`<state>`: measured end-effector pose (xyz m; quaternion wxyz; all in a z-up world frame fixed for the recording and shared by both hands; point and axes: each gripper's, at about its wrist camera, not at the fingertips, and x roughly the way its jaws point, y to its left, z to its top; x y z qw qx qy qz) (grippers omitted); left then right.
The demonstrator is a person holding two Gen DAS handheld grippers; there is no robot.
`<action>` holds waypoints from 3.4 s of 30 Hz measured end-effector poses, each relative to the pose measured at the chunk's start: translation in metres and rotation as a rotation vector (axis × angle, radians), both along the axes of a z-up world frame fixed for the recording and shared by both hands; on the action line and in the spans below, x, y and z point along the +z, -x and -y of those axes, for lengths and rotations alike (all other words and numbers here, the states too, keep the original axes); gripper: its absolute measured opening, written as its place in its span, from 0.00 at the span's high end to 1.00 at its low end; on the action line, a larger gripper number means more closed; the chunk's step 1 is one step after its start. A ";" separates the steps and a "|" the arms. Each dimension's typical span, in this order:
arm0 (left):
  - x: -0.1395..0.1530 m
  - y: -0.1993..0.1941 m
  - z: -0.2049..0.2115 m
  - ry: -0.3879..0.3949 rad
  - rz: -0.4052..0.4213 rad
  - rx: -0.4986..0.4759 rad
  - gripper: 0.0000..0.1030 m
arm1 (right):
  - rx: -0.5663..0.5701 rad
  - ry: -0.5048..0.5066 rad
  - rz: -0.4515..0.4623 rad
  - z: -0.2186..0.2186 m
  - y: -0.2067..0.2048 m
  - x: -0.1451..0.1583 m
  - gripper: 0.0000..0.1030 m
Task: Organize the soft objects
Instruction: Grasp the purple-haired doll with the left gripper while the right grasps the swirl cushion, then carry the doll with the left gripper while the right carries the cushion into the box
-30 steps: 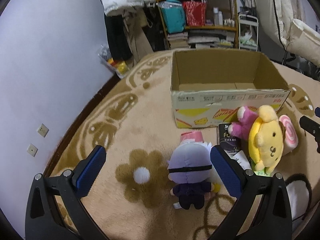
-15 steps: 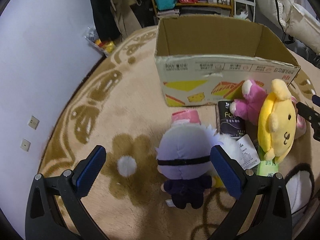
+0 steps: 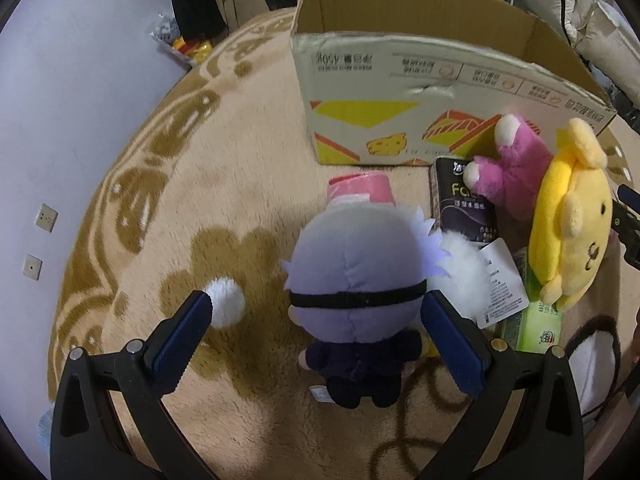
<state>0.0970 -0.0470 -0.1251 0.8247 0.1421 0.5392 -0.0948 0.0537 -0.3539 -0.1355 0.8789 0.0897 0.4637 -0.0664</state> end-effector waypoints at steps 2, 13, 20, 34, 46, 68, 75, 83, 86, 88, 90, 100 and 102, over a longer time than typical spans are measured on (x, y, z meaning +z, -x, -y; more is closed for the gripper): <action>-0.002 -0.001 0.000 -0.003 -0.008 0.005 0.00 | -0.002 -0.005 0.000 0.002 -0.001 -0.001 0.00; -0.011 -0.006 -0.004 0.010 -0.067 0.023 0.17 | 0.001 -0.010 -0.009 0.001 0.000 -0.002 0.00; -0.016 -0.007 -0.007 0.070 -0.119 0.049 0.37 | 0.043 -0.066 -0.022 -0.003 0.000 -0.004 0.23; 0.008 0.014 -0.011 0.102 -0.032 0.079 0.48 | 0.061 -0.173 -0.048 -0.002 -0.002 -0.005 0.58; 0.056 0.031 -0.018 0.106 0.175 0.118 0.48 | 0.096 -0.071 0.042 -0.010 0.014 0.021 0.59; 0.117 0.031 -0.024 0.160 0.457 0.092 0.48 | 0.085 0.039 0.327 -0.018 0.031 0.121 0.60; 0.126 0.010 -0.016 0.139 0.458 0.086 0.48 | 0.106 0.021 0.383 -0.012 -0.007 0.138 0.60; 0.144 -0.030 0.003 0.181 0.469 0.060 0.48 | 0.125 -0.014 0.403 -0.015 -0.048 0.141 0.60; 0.145 -0.044 0.015 0.159 0.476 0.036 0.48 | 0.140 -0.018 0.394 -0.018 -0.061 0.137 0.59; 0.146 -0.052 0.021 0.160 0.476 0.017 0.48 | 0.150 -0.019 0.382 -0.021 -0.068 0.133 0.57; 0.143 -0.059 0.030 0.154 0.477 -0.002 0.48 | 0.160 -0.025 0.366 -0.023 -0.075 0.126 0.57; 0.109 -0.080 0.062 0.142 0.381 -0.070 0.45 | 0.187 -0.048 0.280 -0.027 -0.089 0.089 0.57; 0.103 -0.082 0.066 0.130 0.370 -0.081 0.44 | 0.189 -0.049 0.276 -0.028 -0.090 0.086 0.57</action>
